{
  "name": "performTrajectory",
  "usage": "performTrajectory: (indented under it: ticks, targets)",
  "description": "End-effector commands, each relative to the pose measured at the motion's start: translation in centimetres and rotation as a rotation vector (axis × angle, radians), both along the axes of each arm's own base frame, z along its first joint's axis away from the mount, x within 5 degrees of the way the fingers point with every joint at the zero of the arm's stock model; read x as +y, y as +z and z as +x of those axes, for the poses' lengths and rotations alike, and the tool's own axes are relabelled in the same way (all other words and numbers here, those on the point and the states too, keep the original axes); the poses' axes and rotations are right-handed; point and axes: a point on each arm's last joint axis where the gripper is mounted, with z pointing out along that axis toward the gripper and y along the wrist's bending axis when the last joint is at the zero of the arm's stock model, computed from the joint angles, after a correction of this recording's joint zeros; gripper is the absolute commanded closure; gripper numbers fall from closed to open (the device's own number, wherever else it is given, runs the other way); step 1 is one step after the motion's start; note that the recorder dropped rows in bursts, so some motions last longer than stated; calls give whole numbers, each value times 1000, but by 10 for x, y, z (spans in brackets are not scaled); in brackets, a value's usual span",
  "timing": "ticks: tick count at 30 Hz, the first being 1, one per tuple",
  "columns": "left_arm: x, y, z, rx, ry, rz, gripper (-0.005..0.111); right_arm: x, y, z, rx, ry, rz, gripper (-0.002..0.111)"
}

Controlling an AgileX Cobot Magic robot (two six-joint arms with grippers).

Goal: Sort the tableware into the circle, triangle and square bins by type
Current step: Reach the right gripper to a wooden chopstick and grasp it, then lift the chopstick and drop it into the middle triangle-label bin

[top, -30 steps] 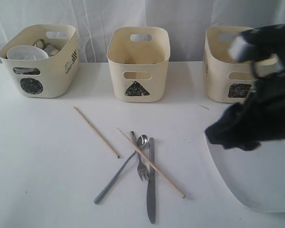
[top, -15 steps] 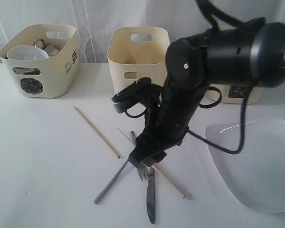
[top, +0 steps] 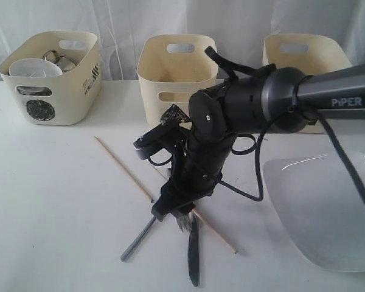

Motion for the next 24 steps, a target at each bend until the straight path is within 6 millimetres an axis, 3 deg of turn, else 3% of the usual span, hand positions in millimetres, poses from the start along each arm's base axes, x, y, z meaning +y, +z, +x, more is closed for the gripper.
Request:
performTrajectory:
  ticks: [1, 9, 13, 15, 16, 20, 24]
  targets:
    - [-1, -1, 0, 1, -8, -10, 107, 4, -11, 9, 1, -1, -9, 55]
    - [-1, -1, 0, 1, -8, -10, 107, 7, -31, 13, 39, -15, -21, 62]
    - [-1, -1, 0, 1, -8, -10, 107, 8, -34, 12, 51, -22, -16, 81]
    - [-1, -1, 0, 1, -8, -10, 107, 8, -32, 11, 65, -26, -16, 98]
    - [-1, -1, 0, 1, -8, -10, 107, 7, -27, 9, 74, -24, -20, 108]
    - [-1, -1, 0, 1, -8, -10, 107, 5, 8, 4, 22, -45, 26, 108]
    - [-1, -1, 0, 1, -8, -10, 107, 3, 61, -10, -80, -28, 100, 108]
